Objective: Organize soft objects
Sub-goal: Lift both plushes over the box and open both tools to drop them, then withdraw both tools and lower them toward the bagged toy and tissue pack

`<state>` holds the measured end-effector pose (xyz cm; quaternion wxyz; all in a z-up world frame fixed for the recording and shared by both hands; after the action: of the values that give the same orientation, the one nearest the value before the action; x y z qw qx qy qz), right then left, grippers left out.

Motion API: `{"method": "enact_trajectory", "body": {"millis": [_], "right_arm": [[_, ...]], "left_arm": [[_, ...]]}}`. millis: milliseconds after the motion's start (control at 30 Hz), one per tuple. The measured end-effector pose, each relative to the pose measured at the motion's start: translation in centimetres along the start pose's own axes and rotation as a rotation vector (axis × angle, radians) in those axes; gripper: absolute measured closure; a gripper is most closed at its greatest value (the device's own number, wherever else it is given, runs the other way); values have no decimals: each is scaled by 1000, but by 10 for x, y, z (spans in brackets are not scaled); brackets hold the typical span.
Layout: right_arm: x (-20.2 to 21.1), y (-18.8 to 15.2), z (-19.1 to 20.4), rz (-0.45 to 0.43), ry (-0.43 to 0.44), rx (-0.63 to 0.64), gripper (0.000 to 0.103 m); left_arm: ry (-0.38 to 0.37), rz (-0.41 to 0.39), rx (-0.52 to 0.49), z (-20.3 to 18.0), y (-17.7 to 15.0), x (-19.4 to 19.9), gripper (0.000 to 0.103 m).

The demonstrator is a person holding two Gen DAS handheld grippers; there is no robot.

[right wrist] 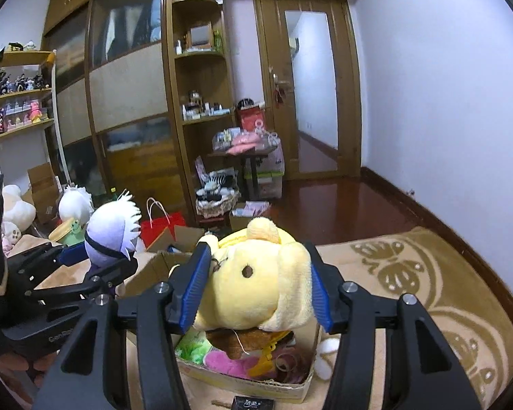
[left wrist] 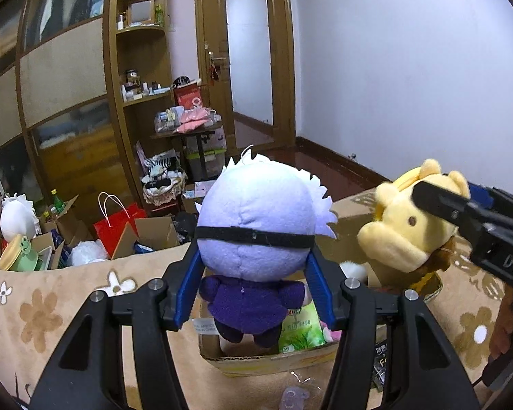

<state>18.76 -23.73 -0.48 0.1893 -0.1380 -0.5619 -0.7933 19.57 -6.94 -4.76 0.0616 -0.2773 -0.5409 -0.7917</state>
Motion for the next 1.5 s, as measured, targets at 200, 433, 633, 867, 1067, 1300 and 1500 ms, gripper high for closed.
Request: {"method": "enact_trajectory", "body": {"millis": [200, 433, 633, 867, 1067, 1300, 1500], "right_arm": [[-12, -12, -5, 32, -10, -4, 46], [-21, -20, -8, 59, -20, -1, 46], [-28, -27, -12, 81, -27, -8, 45], [-36, -37, -23, 120, -30, -42, 44], [-35, -43, -29, 146, -29, -69, 44], [-19, -40, -25, 143, -25, -59, 44], [-1, -37, -25, 121, -32, -69, 27]], "left_arm": [[-15, 25, -10, -7, -9, -6, 47], [-41, 66, -10, -16, -21, -13, 46], [-43, 97, -28, -24, -28, -19, 46], [-35, 129, -39, -26, -35, -25, 43], [-33, 155, -45, -27, -41, -29, 42], [-1, 138, -48, -22, -43, -21, 28], [3, 140, -39, -17, -46, -10, 23]]}}
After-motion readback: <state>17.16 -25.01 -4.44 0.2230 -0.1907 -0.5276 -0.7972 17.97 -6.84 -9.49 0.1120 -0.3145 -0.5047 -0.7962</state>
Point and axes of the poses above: each gripper's, at about its wrist camera, not at the fingertips, and x roughly against the way its jaws point, z to its left, y to its top, the point moved 8 cm from there along -x, roughly the way its jaws point, and after that the axes turned 14 degrees about -x, right-handed, at the moved point
